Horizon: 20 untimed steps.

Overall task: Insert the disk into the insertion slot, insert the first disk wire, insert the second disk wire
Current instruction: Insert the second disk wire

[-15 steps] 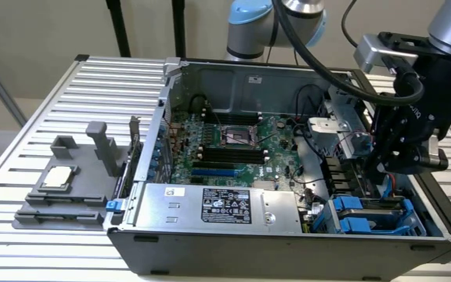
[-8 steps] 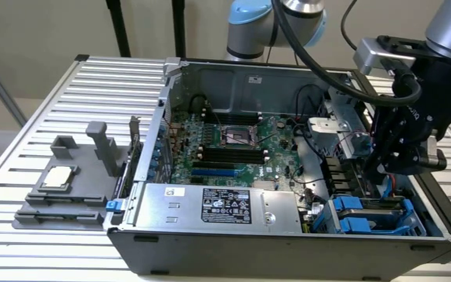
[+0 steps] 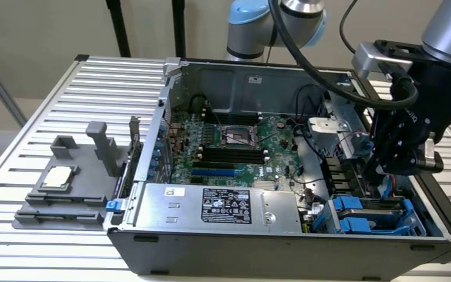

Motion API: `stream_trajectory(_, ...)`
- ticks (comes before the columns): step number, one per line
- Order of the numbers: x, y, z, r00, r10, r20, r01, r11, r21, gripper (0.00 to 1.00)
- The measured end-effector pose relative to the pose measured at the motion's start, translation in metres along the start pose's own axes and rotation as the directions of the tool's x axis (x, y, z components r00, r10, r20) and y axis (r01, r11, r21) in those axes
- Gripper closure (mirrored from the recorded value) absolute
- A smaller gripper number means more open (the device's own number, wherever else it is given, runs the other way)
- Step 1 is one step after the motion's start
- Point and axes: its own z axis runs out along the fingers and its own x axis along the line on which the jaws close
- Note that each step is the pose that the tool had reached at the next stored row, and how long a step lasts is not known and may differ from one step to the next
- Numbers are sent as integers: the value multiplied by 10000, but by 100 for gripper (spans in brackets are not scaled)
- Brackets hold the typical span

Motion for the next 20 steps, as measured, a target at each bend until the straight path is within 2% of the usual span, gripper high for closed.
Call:
stream_trajectory(5, 11, -4, 32, 10000, -86, -2, 86, 10000, 8, 84)
stream_trajectory(11, 80, -22, 52, 9998, -185, -2, 185, 9998, 16, 84)
stream_trajectory(20, 152, -47, 102, 9998, -211, 40, 211, 9998, 12, 84)
